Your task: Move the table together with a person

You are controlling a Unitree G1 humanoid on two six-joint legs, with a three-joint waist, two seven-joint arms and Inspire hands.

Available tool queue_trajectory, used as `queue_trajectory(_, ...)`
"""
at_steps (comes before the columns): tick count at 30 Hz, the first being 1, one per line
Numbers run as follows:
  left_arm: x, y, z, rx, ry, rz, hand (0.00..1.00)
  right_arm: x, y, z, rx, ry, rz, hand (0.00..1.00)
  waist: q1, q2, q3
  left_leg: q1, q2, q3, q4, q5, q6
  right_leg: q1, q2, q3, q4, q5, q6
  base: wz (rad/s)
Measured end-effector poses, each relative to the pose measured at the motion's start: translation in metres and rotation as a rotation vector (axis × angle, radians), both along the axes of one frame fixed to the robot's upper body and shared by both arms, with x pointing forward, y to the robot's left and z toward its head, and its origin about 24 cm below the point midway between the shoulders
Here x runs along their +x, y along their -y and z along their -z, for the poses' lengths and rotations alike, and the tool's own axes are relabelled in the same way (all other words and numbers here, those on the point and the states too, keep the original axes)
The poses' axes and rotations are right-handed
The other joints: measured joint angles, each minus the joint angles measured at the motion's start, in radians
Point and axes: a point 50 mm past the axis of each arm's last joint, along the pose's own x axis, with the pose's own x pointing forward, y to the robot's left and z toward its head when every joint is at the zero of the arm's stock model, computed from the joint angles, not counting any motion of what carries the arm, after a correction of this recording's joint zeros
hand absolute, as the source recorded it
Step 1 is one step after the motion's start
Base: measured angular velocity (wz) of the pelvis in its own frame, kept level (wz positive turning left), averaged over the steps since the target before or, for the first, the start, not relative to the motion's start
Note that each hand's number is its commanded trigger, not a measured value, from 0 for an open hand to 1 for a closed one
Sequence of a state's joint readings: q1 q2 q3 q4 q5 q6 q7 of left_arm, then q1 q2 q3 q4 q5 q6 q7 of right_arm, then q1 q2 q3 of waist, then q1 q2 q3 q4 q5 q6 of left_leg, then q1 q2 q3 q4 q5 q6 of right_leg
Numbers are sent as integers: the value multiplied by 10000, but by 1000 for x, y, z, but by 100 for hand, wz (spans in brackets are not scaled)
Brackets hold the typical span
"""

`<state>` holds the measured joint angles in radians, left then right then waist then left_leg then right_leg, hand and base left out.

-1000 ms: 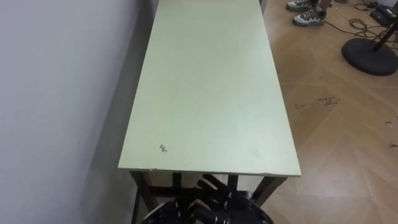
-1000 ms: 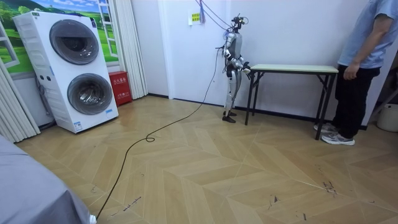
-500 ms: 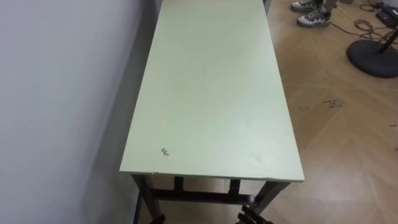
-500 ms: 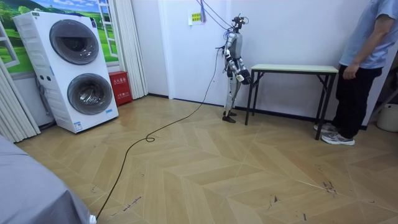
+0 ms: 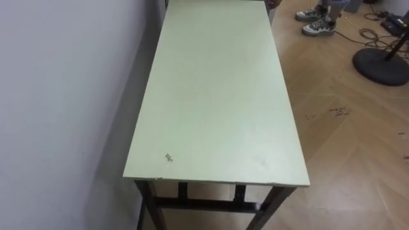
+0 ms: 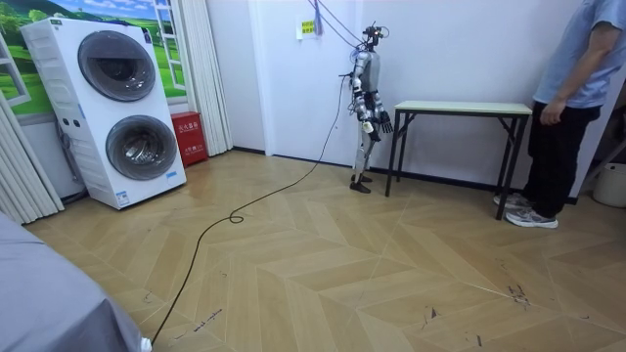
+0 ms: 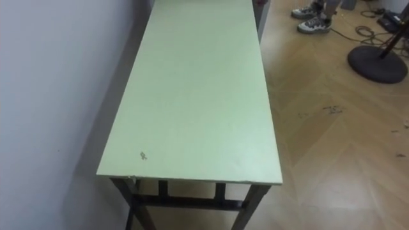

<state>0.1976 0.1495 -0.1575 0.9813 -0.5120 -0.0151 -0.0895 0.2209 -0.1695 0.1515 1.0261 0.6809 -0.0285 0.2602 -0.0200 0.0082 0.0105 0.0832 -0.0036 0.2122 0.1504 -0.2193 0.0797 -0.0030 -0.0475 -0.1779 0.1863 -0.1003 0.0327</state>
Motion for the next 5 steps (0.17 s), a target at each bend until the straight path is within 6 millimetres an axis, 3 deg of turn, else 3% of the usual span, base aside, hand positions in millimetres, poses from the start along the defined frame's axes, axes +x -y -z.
queue_trajectory(5,-8,1,4,555,-429,-113,0,-8,-2,3,-40,-354,50,0,-18,-45,1,100,10,14,-47,-9,-16,65,48,123,-8,-1,0,-4)
